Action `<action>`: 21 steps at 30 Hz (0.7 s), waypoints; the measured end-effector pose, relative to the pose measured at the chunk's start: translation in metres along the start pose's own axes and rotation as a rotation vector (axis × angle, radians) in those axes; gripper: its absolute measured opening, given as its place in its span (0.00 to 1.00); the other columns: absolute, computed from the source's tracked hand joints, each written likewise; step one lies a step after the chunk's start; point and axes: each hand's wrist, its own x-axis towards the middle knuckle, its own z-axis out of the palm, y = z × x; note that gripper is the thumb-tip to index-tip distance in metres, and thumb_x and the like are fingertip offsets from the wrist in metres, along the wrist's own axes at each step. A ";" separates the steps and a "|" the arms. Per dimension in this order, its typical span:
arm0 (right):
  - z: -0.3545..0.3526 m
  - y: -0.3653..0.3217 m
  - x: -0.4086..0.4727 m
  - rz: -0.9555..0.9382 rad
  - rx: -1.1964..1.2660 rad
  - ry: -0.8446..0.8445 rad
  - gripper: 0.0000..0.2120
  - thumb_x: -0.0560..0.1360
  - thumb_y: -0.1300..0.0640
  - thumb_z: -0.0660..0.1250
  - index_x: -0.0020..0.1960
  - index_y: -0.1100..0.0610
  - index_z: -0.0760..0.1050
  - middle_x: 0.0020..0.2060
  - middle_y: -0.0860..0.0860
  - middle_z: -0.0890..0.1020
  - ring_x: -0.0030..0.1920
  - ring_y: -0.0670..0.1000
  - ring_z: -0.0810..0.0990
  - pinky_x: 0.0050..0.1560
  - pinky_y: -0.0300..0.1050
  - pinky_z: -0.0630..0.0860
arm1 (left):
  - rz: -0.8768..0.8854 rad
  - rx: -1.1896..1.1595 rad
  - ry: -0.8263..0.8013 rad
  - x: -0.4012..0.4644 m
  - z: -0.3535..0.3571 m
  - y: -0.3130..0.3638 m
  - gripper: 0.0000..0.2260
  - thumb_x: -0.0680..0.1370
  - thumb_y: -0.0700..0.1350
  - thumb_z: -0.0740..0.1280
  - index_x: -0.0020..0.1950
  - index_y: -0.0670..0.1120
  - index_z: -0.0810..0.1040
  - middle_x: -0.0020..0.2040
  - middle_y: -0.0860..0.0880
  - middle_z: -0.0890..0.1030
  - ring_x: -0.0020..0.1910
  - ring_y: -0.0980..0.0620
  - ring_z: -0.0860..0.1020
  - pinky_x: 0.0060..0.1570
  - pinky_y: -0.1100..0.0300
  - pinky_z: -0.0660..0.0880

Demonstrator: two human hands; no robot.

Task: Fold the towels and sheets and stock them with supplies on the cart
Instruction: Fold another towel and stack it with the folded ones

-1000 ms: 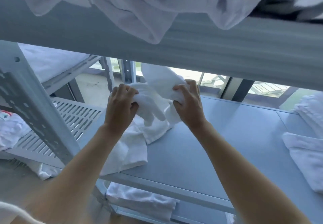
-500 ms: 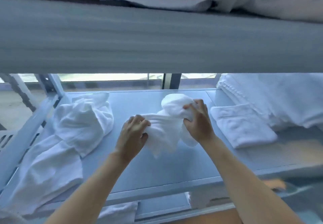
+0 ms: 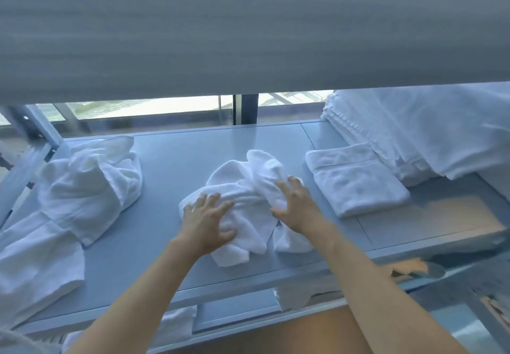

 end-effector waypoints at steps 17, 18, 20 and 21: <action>-0.031 -0.033 0.089 -0.172 -0.258 0.386 0.22 0.78 0.57 0.66 0.72 0.53 0.71 0.77 0.56 0.64 0.76 0.59 0.63 0.74 0.63 0.59 | -0.160 -0.117 0.237 -0.082 -0.008 -0.014 0.12 0.76 0.60 0.68 0.39 0.54 0.81 0.40 0.57 0.78 0.39 0.53 0.78 0.39 0.58 0.73; -0.010 -0.040 0.078 -0.174 -0.225 0.328 0.21 0.79 0.53 0.65 0.71 0.53 0.71 0.77 0.55 0.64 0.76 0.58 0.62 0.74 0.63 0.59 | -0.155 -0.146 0.261 -0.081 -0.010 -0.013 0.10 0.77 0.59 0.68 0.42 0.55 0.82 0.41 0.58 0.79 0.39 0.53 0.79 0.39 0.58 0.73; 0.034 -0.049 0.054 -0.125 -0.133 0.160 0.23 0.80 0.46 0.61 0.74 0.50 0.69 0.79 0.53 0.61 0.78 0.58 0.59 0.75 0.65 0.57 | -0.115 -0.185 0.282 -0.075 -0.011 -0.012 0.07 0.78 0.57 0.68 0.52 0.57 0.82 0.50 0.59 0.79 0.46 0.53 0.80 0.42 0.57 0.75; 0.053 -0.051 0.042 -0.090 -0.096 0.067 0.25 0.81 0.44 0.59 0.76 0.49 0.66 0.80 0.53 0.58 0.79 0.58 0.56 0.76 0.65 0.55 | -0.093 -0.195 0.267 -0.072 -0.010 -0.012 0.10 0.78 0.56 0.68 0.58 0.57 0.81 0.55 0.60 0.79 0.51 0.53 0.79 0.45 0.56 0.75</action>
